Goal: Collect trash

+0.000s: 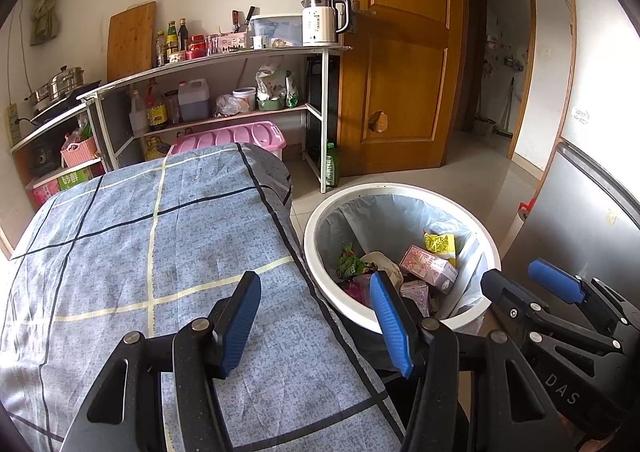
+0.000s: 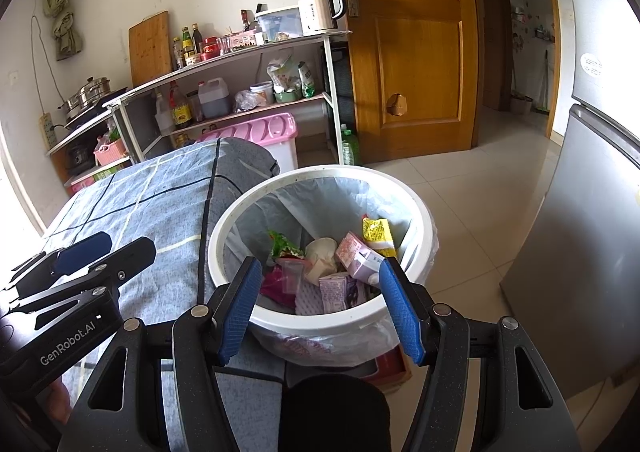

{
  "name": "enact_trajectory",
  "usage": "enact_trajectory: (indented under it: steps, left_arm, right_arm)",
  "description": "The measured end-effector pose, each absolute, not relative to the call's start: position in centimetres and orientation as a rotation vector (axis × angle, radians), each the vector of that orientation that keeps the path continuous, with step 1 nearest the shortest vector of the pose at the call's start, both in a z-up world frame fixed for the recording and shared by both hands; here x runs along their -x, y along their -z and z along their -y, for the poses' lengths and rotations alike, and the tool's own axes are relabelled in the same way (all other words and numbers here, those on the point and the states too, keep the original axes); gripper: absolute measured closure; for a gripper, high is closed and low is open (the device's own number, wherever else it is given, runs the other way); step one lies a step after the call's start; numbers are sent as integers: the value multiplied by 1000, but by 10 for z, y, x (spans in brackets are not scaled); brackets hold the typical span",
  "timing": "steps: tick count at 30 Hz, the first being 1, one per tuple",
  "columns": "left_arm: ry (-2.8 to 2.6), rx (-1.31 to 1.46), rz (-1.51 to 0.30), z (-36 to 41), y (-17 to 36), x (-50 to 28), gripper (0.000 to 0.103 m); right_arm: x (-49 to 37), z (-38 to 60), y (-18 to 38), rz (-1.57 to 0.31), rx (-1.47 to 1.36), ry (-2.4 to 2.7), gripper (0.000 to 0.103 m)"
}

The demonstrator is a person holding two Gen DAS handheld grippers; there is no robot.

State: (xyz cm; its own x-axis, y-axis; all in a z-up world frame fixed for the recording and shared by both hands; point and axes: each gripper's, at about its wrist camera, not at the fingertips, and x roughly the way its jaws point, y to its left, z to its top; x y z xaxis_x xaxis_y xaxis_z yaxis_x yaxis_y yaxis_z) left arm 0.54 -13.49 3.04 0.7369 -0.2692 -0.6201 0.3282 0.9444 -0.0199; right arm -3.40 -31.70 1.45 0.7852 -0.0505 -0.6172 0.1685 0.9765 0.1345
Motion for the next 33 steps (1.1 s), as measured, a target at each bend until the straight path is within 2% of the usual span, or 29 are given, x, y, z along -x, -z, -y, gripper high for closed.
enact_trajectory:
  steps: [33]
  left_arm:
    - [335, -93, -673, 134, -29, -7, 46]
  right_arm:
    - [34, 318, -15, -660, -189, 118, 41]
